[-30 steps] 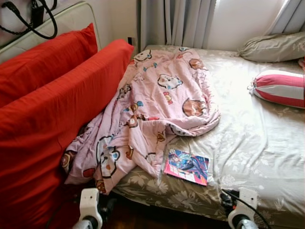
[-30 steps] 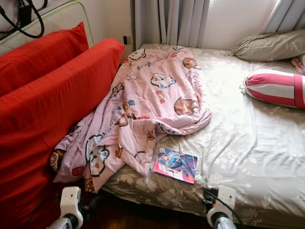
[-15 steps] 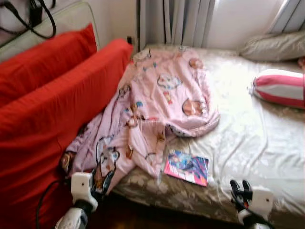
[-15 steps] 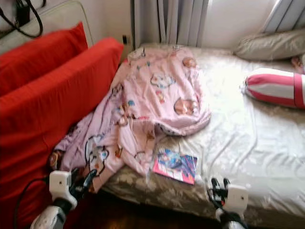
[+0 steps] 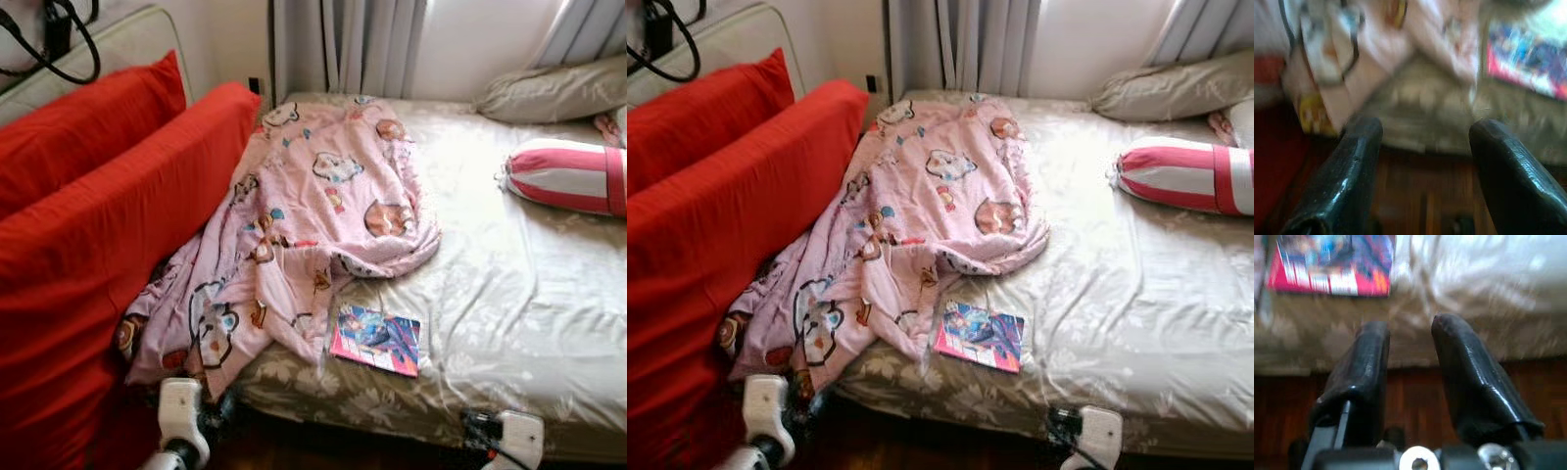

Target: Clean up the room

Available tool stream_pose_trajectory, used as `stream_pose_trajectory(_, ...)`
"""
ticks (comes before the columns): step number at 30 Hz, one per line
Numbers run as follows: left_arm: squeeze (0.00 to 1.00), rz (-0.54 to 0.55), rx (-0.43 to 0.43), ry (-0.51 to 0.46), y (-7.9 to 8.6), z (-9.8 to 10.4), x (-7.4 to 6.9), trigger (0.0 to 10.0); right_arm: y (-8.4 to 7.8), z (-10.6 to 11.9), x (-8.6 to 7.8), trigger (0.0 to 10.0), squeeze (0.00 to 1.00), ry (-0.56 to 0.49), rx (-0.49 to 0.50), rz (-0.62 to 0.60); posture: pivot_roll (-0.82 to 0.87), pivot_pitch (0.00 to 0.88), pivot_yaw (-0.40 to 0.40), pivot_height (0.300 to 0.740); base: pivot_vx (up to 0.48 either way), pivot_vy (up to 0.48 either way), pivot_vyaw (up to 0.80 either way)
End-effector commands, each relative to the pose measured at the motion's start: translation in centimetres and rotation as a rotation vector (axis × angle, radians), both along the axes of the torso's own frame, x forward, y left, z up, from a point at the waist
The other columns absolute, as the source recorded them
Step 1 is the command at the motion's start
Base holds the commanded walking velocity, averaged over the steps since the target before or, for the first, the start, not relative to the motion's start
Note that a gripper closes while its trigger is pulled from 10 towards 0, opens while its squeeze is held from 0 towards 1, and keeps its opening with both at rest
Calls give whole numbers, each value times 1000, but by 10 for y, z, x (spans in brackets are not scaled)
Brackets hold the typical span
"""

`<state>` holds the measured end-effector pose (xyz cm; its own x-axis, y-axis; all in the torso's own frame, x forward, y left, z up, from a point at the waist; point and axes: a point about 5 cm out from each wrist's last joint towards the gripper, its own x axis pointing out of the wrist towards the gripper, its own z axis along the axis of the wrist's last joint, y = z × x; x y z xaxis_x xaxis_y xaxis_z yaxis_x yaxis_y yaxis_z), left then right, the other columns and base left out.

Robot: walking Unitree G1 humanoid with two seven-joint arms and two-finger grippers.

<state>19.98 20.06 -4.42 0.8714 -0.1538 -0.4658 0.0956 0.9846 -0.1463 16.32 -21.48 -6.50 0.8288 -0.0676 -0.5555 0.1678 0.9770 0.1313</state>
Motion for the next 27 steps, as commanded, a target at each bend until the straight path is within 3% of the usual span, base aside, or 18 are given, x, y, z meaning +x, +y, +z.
stream_pose_trajectory(1, 0, 18, 24, 90, 4, -10, -6, 10000, -2, -11, -12, 10000, 0, 108, -10, -4, 48, 80, -43, 740, 0, 0, 0)
stream_pose_trajectory(3, 0, 20, 25, 124, 3, -14, -9, 10000, -4, -14, -16, 10000, 0, 144, -12, -15, 55, 77, -44, 740, 0, 0, 0)
stream_pose_trajectory(6, 0, 37, 51, 255, 8, -28, -26, 10000, -6, -30, -45, 10000, 0, 307, 26, -49, 52, 73, -39, 740, 0, 0, 0)
stream_pose_trajectory(9, 0, 78, 66, 299, 12, -33, -35, 10000, -8, -36, -59, 10000, 0, 373, 8, -102, 72, 71, -39, 740, 0, 0, 0)
stream_pose_trajectory(16, 0, 136, 37, 325, 18, -37, -41, 10000, -5, -36, -51, 10000, 0, 360, 67, -126, 64, 57, -27, 740, 0, 0, 0)
stream_pose_trajectory(24, 0, 127, 53, 357, 19, -40, -45, 10000, -1, -35, -46, 10000, 0, 357, 48, -61, 60, 43, -25, 740, 0, 0, 0)
stream_pose_trajectory(27, 0, 127, 46, 361, 18, -41, -47, 10000, 0, -36, -48, 10000, 0, 358, 55, -69, 60, 39, -25, 740, 0, 0, 654)
